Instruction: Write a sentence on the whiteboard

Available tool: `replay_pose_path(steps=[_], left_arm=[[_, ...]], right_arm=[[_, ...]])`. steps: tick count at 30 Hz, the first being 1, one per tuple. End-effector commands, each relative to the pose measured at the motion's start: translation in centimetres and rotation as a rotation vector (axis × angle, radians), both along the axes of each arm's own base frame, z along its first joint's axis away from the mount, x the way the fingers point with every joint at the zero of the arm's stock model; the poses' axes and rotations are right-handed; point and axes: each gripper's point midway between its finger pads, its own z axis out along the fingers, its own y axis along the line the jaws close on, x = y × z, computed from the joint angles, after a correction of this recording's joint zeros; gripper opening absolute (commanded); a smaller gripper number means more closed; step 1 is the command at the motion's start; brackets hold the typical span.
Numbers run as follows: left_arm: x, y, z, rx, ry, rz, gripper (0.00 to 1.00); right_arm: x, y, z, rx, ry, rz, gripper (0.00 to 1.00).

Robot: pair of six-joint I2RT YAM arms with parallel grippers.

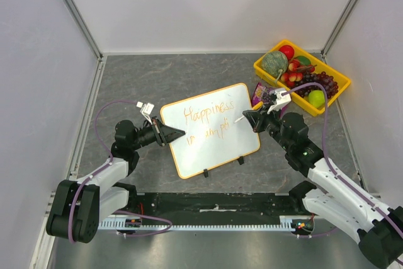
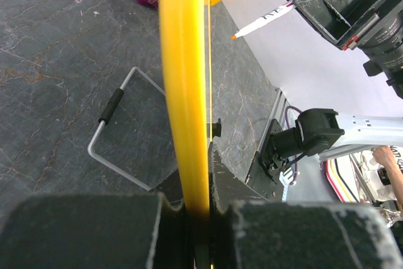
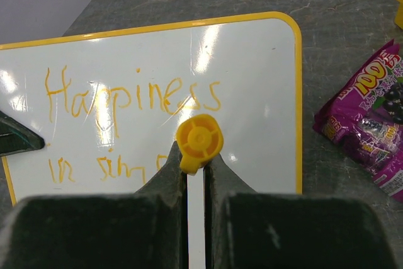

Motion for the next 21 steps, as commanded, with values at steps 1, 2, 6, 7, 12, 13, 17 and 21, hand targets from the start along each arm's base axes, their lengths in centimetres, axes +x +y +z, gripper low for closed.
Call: replay_pose_path(steps=[1, 2, 6, 7, 12, 13, 17, 21], left_arm=[[-0.2, 0.6, -3.0, 0.105, -0.03, 0.007, 0.02], [-0.2, 0.6, -2.9, 0.103, -0.032, 0.007, 0.02], [-0.2, 0.6, -2.9, 0.104, -0.033, 0.005, 0.02], [-0.2, 0.6, -2.9, 0.103, -0.032, 0.004, 0.02], [-0.2, 0.6, -2.9, 0.103, -0.032, 0.005, 0.02], [-0.2, 0.7, -2.9, 0.104, -0.03, 0.008, 0.02], [-0.2, 0.6, -2.9, 0.103, -0.03, 0.009, 0.02], [-0.2, 0.6, -2.9, 0.104, -0.03, 0.008, 0.02]], right_arm=[[0.2, -0.2, 1.3, 0.001, -0.031, -0.001, 0.0], [0.3, -0.3, 1.1, -0.001, -0.025, -0.006, 0.0], [0.5, -0.4, 0.4, -0.002, -0.005, 0.006, 0.0], [0.6, -0.4, 0.4, 0.002, -0.004, 0.007, 0.0], [0.9, -0.3, 0.9, 0.035, -0.011, 0.008, 0.0], [1.0, -0.2, 0.8, 0.039, -0.011, 0.009, 0.0], [1.3, 0.2, 0.6, 0.047, -0.002, 0.02, 0.0], [1.5, 0.5, 0.6, 0.06, -0.006, 0.027, 0.0]])
